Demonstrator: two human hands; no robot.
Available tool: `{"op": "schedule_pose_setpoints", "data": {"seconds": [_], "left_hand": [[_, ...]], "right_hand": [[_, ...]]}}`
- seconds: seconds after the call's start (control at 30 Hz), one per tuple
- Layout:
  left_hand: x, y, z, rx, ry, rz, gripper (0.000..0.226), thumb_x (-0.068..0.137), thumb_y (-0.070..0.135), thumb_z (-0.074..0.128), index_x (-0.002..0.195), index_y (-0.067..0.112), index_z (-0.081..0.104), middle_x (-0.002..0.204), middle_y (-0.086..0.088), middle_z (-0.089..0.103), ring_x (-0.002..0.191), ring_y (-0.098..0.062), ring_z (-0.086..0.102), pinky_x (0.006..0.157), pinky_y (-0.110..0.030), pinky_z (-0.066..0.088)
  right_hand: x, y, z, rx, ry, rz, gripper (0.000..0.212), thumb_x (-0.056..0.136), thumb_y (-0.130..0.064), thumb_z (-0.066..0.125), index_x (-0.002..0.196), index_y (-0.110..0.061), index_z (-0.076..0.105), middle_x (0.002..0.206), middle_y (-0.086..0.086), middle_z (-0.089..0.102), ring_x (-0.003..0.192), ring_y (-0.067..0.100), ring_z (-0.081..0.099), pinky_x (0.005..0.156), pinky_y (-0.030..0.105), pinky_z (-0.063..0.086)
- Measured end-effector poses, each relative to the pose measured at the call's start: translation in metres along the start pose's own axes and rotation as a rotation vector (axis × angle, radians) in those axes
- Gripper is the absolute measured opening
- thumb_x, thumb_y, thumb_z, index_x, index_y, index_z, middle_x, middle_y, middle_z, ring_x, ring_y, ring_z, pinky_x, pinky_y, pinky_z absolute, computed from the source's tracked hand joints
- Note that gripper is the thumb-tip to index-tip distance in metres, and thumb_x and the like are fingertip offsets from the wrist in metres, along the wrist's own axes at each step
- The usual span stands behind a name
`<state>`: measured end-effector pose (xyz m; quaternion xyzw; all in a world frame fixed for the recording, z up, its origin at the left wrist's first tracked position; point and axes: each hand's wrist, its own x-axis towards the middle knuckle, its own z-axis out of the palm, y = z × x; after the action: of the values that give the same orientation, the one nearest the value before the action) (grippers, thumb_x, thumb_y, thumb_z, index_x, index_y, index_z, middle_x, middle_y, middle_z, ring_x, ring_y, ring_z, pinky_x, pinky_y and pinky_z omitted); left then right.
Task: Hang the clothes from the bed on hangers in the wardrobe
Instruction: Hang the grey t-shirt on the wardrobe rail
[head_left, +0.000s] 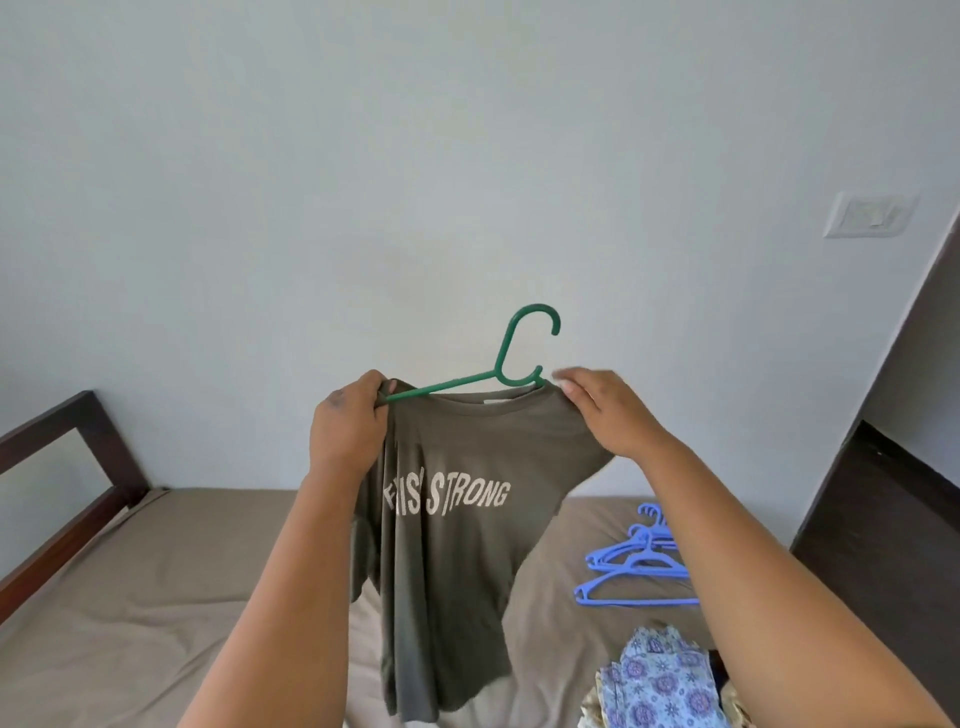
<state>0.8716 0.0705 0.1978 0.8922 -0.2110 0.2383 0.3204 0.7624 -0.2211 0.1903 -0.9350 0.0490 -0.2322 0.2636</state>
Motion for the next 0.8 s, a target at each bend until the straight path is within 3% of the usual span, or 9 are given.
{"op": "schedule_pose_setpoints", "data": {"seconds": [0.1, 0.17, 0.27, 0.3, 0.37, 0.43, 0.6, 0.7, 0.8], "left_hand": [[0.001, -0.003, -0.002, -0.011, -0.02, 0.026, 0.015, 0.089, 0.003, 0.046, 0.089, 0.015, 0.055, 0.067, 0.002, 0.048, 0.078, -0.024, 0.045, 0.061, -0.028, 0.027], [0.003, -0.005, -0.003, -0.004, -0.055, 0.033, 0.012, 0.089, 0.003, 0.045, 0.086, 0.011, 0.053, 0.072, -0.002, 0.05, 0.083, -0.026, 0.045, 0.065, -0.029, 0.028], [0.004, -0.006, -0.005, 0.036, -0.066, 0.02, 0.01, 0.088, 0.002, 0.044, 0.083, 0.009, 0.05, 0.082, -0.006, 0.051, 0.086, -0.029, 0.046, 0.07, -0.03, 0.028], [0.003, -0.007, -0.004, 0.033, -0.054, -0.001, 0.01, 0.088, 0.001, 0.044, 0.085, 0.008, 0.051, 0.084, -0.006, 0.05, 0.087, -0.03, 0.046, 0.07, -0.03, 0.029], [0.003, -0.01, -0.006, -0.001, -0.043, -0.053, 0.012, 0.089, 0.001, 0.044, 0.092, 0.006, 0.055, 0.087, -0.005, 0.049, 0.09, -0.029, 0.045, 0.073, -0.029, 0.029], [0.005, -0.013, -0.008, -0.059, -0.089, -0.079, 0.005, 0.092, 0.01, 0.05, 0.097, 0.009, 0.053, 0.093, -0.004, 0.048, 0.098, -0.029, 0.045, 0.077, -0.028, 0.029], [0.009, -0.004, -0.026, -0.101, -0.407, -0.046, 0.059, 0.073, 0.052, 0.077, 0.108, 0.018, 0.043, 0.105, 0.002, 0.044, 0.105, -0.018, 0.034, 0.087, -0.036, 0.038], [0.013, 0.006, -0.034, -0.046, -0.427, 0.054, 0.053, 0.078, 0.06, 0.068, 0.106, 0.023, 0.042, 0.107, 0.004, 0.044, 0.106, -0.017, 0.034, 0.093, -0.04, 0.037], [0.018, 0.013, -0.04, -0.015, -0.494, 0.181, 0.044, 0.083, 0.045, 0.069, 0.113, 0.026, 0.042, 0.11, 0.006, 0.042, 0.109, -0.016, 0.033, 0.097, -0.041, 0.037]], "right_hand": [[-0.002, -0.009, 0.0, 0.054, -0.039, 0.051, 0.026, 0.103, -0.02, 0.041, 0.086, -0.031, 0.059, 0.088, -0.005, 0.064, 0.082, 0.015, 0.059, 0.071, 0.02, 0.038], [-0.008, -0.016, 0.004, 0.114, 0.004, 0.082, 0.032, 0.104, -0.029, 0.038, 0.076, -0.032, 0.054, 0.073, -0.001, 0.057, 0.065, 0.015, 0.051, 0.064, 0.027, 0.037], [-0.02, -0.028, 0.008, 0.215, 0.007, 0.096, 0.058, 0.094, -0.064, 0.026, 0.086, -0.017, 0.06, 0.079, 0.003, 0.059, 0.074, 0.017, 0.054, 0.072, 0.028, 0.043], [-0.023, -0.027, 0.01, 0.208, 0.014, 0.064, 0.06, 0.091, -0.068, 0.031, 0.088, -0.016, 0.06, 0.084, 0.001, 0.061, 0.079, 0.016, 0.056, 0.075, 0.028, 0.044], [-0.028, -0.023, 0.012, 0.165, 0.07, -0.01, 0.035, 0.089, -0.055, 0.053, 0.089, -0.02, 0.059, 0.084, -0.006, 0.06, 0.077, 0.008, 0.054, 0.071, 0.023, 0.043], [-0.027, -0.019, 0.012, 0.112, 0.143, -0.083, 0.017, 0.093, -0.037, 0.06, 0.09, -0.019, 0.06, 0.078, -0.007, 0.06, 0.07, 0.007, 0.052, 0.066, 0.023, 0.041], [-0.012, 0.0, 0.0, 0.063, 0.157, -0.07, 0.02, 0.096, -0.025, 0.057, 0.108, -0.014, 0.069, 0.098, -0.001, 0.071, 0.088, 0.015, 0.061, 0.081, 0.027, 0.045], [-0.005, 0.011, -0.006, -0.068, 0.051, -0.071, 0.021, 0.096, -0.016, 0.057, 0.111, -0.012, 0.07, 0.094, 0.007, 0.069, 0.091, 0.025, 0.06, 0.083, 0.034, 0.045], [-0.005, 0.014, -0.003, -0.093, 0.047, -0.055, 0.018, 0.096, -0.016, 0.056, 0.108, -0.012, 0.069, 0.091, 0.006, 0.065, 0.088, 0.024, 0.059, 0.079, 0.027, 0.043]]}}
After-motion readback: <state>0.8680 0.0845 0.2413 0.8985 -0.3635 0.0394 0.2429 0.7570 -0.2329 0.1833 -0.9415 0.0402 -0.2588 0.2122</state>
